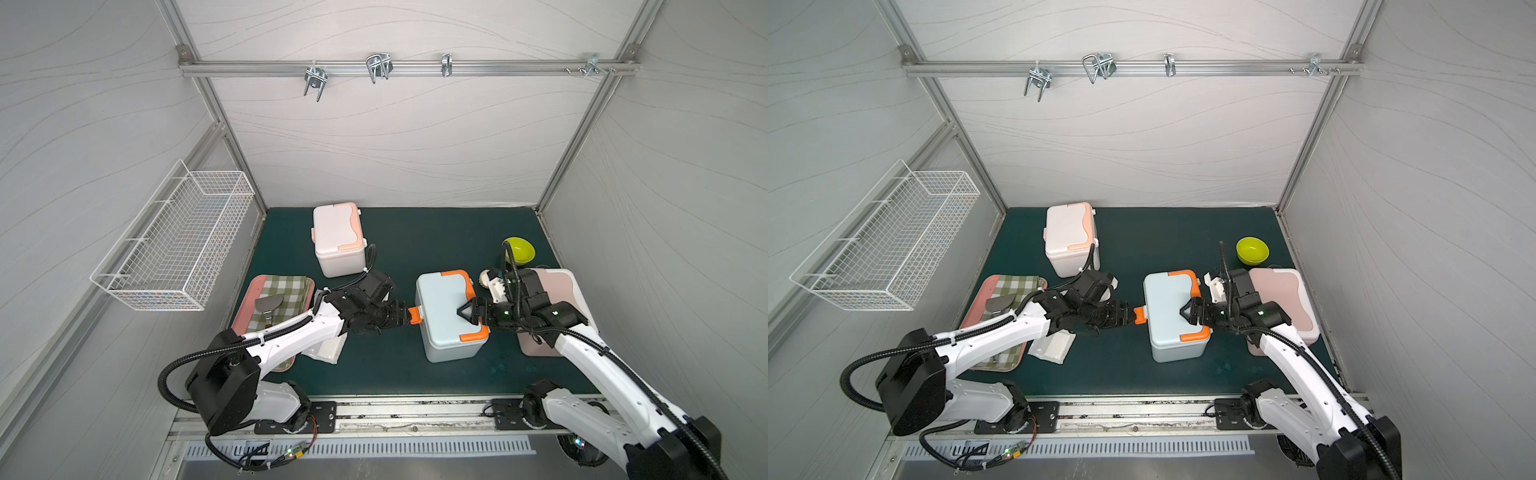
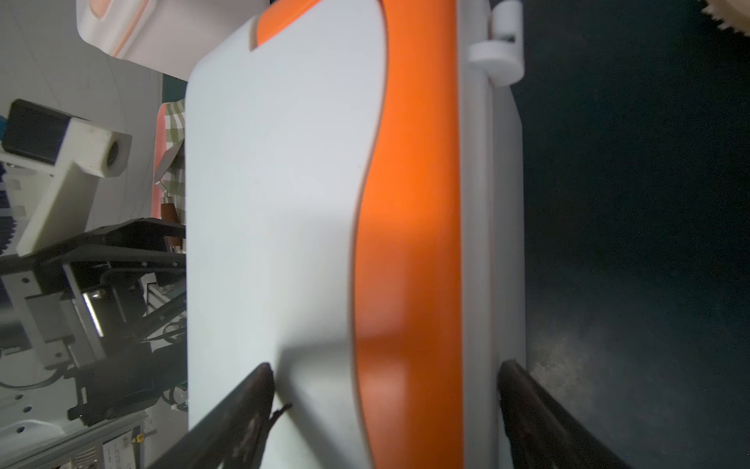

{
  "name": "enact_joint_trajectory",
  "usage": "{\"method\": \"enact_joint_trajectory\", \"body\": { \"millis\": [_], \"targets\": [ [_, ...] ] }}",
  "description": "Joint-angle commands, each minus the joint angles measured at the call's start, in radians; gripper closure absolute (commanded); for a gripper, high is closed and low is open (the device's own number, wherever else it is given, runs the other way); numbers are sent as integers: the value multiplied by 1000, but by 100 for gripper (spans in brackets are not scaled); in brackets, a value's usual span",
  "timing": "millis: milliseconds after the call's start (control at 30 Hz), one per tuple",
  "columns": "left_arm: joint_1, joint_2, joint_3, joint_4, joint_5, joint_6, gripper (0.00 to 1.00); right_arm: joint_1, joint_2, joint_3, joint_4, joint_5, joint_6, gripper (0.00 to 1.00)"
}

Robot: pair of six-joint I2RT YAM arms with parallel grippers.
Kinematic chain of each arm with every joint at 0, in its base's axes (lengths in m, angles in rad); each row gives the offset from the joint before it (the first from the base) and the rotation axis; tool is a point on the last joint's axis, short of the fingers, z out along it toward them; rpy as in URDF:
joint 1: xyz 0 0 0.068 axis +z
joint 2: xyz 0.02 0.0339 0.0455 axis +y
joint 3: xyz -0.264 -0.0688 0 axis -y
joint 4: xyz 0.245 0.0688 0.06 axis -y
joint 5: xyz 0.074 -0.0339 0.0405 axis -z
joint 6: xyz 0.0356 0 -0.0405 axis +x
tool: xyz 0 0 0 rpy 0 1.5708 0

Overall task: Open first aid kits and take out gauze
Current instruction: Open the fastener of the first aid kit.

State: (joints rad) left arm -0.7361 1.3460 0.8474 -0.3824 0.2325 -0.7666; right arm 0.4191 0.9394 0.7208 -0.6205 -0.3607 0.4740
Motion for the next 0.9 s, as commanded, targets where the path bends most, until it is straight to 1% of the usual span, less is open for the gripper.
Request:
{"method": "enact_joint_trajectory", "body": {
  "millis": [0,133,233,333,433,467,567,733,867],
  "targets": [
    [29,-80,-9,-2,2,-9,25,4,20,-25,25,-81,36,18],
    [53,-203,-30,-49,-25,-14,24,33,32,-43,90,-94,91,23],
    [52,-256,-23,-49,11,-29,24,54,52,-34,102,-66,98,27],
    [53,-251,-7,-9,91,-39,24,52,52,-16,79,-8,85,31],
    [53,-219,9,40,159,-48,24,39,27,4,46,58,51,39],
    [52,-204,15,52,174,-48,24,30,19,9,37,59,35,43],
    [53,-159,32,94,211,-56,24,8,4,9,47,21,2,49],
    [52,-69,68,140,262,-59,24,4,44,3,80,-112,-23,50],
    [52,-28,91,152,269,-54,24,4,72,-19,103,-161,-23,51]
  ]
}}
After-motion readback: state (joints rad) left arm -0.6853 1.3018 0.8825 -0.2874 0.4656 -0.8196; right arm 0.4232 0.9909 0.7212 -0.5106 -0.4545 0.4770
